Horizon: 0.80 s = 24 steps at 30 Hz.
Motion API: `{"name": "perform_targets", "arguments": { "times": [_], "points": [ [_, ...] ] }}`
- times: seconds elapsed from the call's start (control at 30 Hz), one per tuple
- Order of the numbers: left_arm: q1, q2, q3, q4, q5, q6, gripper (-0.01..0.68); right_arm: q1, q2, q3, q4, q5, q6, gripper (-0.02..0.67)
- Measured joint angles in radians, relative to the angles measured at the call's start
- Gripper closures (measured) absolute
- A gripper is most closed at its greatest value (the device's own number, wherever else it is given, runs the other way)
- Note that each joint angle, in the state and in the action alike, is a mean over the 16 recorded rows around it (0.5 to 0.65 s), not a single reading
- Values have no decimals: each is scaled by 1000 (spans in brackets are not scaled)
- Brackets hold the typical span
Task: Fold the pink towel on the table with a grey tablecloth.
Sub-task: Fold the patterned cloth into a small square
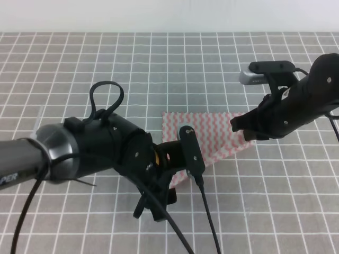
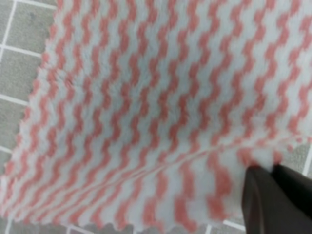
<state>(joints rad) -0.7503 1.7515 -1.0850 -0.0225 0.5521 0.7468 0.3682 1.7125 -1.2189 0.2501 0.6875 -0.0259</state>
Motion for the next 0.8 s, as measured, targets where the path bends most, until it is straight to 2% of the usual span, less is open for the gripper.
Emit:
{"name": "perform_targets", "arguments": {
  "times": [0.6,0.8],
  "points": [
    [0,38,1,11,-77,-1,277,0,1,-9,-3,-4,0,665],
    [0,53,1,16,-103,-1,342,0,0,-9,-4,-5,0,665]
  ]
}}
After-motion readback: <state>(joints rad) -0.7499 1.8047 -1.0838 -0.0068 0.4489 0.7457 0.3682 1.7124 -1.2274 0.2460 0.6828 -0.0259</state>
